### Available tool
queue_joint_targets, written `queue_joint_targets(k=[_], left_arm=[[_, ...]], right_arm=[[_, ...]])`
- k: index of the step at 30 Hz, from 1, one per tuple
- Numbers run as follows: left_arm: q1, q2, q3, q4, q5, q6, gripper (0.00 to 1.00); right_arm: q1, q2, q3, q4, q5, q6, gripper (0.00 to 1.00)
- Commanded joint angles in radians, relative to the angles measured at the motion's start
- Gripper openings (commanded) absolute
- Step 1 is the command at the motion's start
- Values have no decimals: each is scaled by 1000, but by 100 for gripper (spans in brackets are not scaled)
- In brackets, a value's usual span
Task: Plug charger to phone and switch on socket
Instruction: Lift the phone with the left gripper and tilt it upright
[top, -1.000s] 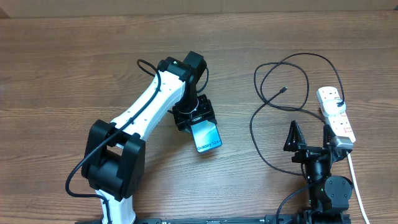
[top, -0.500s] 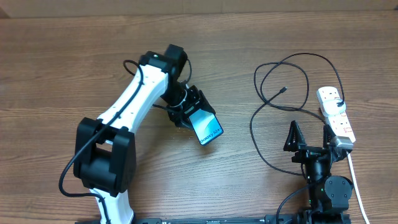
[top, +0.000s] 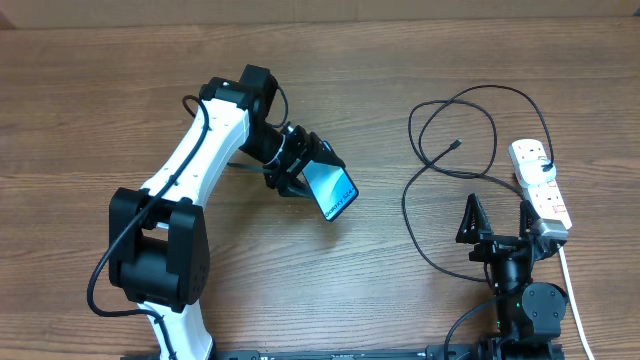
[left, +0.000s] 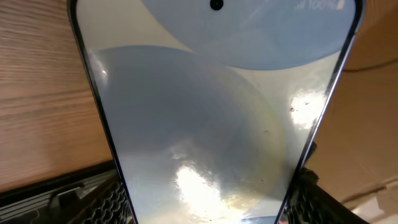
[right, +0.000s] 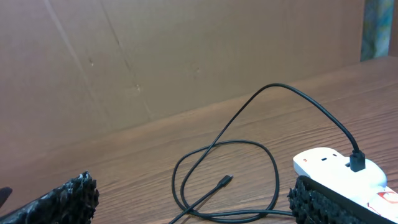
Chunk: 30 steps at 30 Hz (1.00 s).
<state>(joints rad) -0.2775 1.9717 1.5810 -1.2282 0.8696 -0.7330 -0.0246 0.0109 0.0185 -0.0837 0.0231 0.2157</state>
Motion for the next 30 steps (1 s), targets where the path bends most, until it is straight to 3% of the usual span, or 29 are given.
queue_joint_targets(k=[1, 30], left_arm=[[0, 3, 27, -6, 116, 31, 62], [4, 3, 27, 9, 75, 32, 62]], right_arm=[[1, -8, -11, 2, -3, -4, 100], [1, -8, -11, 2, -3, -4, 100]])
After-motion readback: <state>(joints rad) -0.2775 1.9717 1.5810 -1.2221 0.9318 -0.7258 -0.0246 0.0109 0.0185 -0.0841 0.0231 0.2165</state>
